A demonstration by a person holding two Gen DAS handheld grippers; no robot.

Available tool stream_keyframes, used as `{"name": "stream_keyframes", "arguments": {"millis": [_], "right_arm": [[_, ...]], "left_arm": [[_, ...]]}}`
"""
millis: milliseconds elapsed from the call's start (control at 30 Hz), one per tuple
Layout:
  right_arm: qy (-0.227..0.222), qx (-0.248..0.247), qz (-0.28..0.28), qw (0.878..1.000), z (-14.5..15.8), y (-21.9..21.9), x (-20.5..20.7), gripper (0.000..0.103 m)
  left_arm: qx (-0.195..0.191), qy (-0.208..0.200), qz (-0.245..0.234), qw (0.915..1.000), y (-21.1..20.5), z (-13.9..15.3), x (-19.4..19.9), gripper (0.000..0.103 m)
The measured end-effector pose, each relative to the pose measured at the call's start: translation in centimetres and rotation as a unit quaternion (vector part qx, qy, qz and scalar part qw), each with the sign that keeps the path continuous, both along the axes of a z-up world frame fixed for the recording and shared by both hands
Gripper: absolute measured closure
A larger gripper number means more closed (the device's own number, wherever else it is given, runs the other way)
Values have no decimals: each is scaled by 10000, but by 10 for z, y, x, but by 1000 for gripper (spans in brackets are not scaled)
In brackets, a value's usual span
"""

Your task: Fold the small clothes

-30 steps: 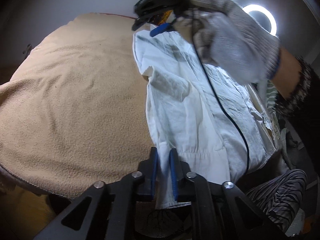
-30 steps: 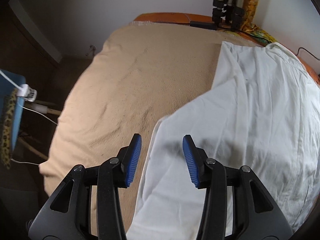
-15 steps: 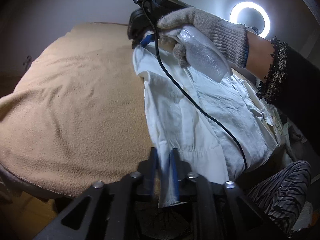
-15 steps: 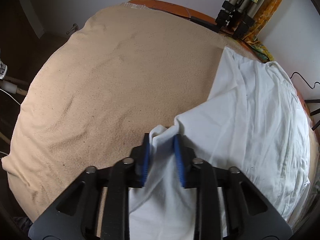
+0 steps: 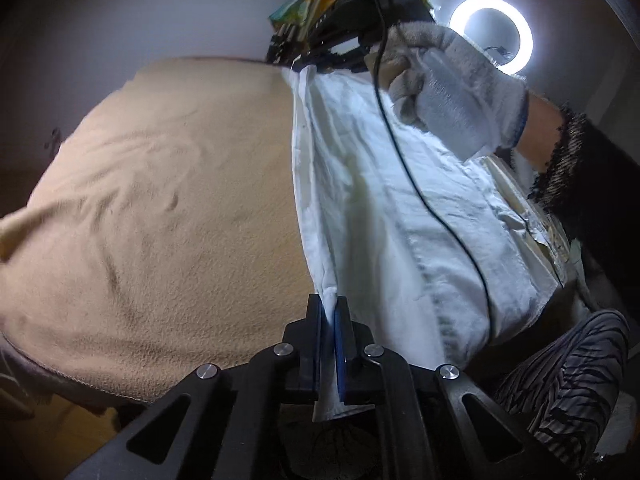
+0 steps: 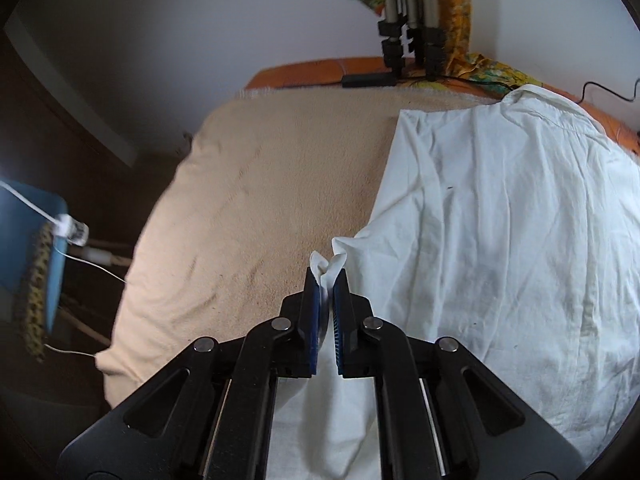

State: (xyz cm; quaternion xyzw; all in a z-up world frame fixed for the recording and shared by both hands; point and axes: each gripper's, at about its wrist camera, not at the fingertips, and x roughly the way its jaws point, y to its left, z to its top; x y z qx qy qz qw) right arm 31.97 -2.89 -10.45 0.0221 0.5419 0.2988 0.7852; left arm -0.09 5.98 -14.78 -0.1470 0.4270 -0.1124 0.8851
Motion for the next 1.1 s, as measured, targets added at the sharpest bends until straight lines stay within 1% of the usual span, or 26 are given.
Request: {"name": "stream_keyframes", "arguments": {"millis": [133,267,433,633,700,833,933,1067,1100], "right_arm": [[25,462,-204,9987,5,-34,0,96],[-82,682,-298,9972,11,-63,-3,96],[-166,808,-434,9956,11,-103,-2,96],[-224,688,-664,9952,-3,-152,1,96],[-189,657,-705,9952,-9,-159,5,96],[-291,483,-584,9967,-15,-158,11,96],[-280,345,-548,9975,-24,-157,14,96],[-320,77,-534,9980,-36,-155,17,96],[-326,25,-528,9981,-38,-155,17,96]], "left_arm": [[194,-275,-224,9992,-22,23,-2,101],[469,-554,-572,9957,-53,42,-3,101],[509,-541,-918,9930,-83,45,5,101],[554,-401,-1255,9897,-118,38,15,101],[562,-343,-1369,9884,-129,34,19,101],[546,-263,-1488,9870,-148,28,28,101],[521,-190,-1514,9869,-157,24,34,101],[215,-53,-1578,9872,-163,17,41,98],[223,-59,-1595,9869,-165,16,41,94]]}}
